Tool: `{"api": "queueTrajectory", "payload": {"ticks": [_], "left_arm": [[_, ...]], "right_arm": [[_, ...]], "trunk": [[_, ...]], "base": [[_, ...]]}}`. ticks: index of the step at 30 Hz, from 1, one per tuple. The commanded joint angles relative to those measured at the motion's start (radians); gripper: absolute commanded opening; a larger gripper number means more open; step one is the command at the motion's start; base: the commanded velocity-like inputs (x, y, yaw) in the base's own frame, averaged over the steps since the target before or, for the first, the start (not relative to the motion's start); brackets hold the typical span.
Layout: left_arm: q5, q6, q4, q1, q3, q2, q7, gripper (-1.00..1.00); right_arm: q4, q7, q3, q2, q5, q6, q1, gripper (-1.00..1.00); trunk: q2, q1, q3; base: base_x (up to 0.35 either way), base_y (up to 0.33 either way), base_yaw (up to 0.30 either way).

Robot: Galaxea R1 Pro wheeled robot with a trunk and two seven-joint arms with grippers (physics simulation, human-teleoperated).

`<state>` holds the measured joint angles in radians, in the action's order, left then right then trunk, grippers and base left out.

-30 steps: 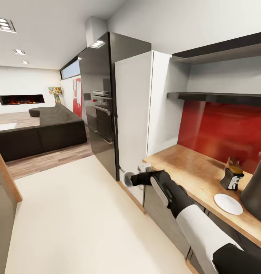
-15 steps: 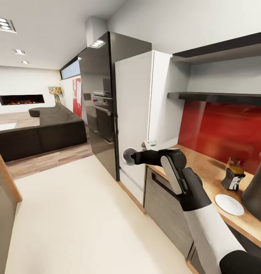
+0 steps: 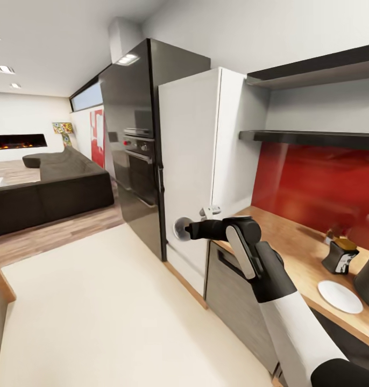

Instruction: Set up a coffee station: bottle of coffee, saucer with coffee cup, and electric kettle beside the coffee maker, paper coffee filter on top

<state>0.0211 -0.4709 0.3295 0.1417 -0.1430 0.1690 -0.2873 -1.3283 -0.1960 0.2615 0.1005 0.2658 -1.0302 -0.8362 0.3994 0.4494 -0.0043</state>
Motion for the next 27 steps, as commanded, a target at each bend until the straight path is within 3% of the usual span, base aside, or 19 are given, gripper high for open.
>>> {"api": "queueTrajectory", "payload": {"ticks": [1,9,27], "left_arm": [[0.003,-0.002,0.000,0.000,-0.008,-0.002,-0.009,1.00],[0.003,-0.002,0.000,0.001,-0.007,-0.005,-0.010,1.00],[0.000,-0.002,0.000,0.001,-0.008,-0.006,-0.010,1.00]], "right_arm": [[0.000,-0.007,-0.001,0.001,-0.003,-0.004,0.000,-1.00],[-0.005,-0.006,-0.002,0.000,-0.002,-0.004,0.003,-1.00],[-0.003,-0.006,-0.001,0.002,0.006,-0.003,0.003,-1.00]], "trunk": [[0.001,0.001,0.000],[0.001,0.001,0.002],[0.001,0.001,0.003]], "base": [[0.174,0.279,-0.293],[0.186,0.092,-0.298],[0.009,0.001,-0.300]]}}
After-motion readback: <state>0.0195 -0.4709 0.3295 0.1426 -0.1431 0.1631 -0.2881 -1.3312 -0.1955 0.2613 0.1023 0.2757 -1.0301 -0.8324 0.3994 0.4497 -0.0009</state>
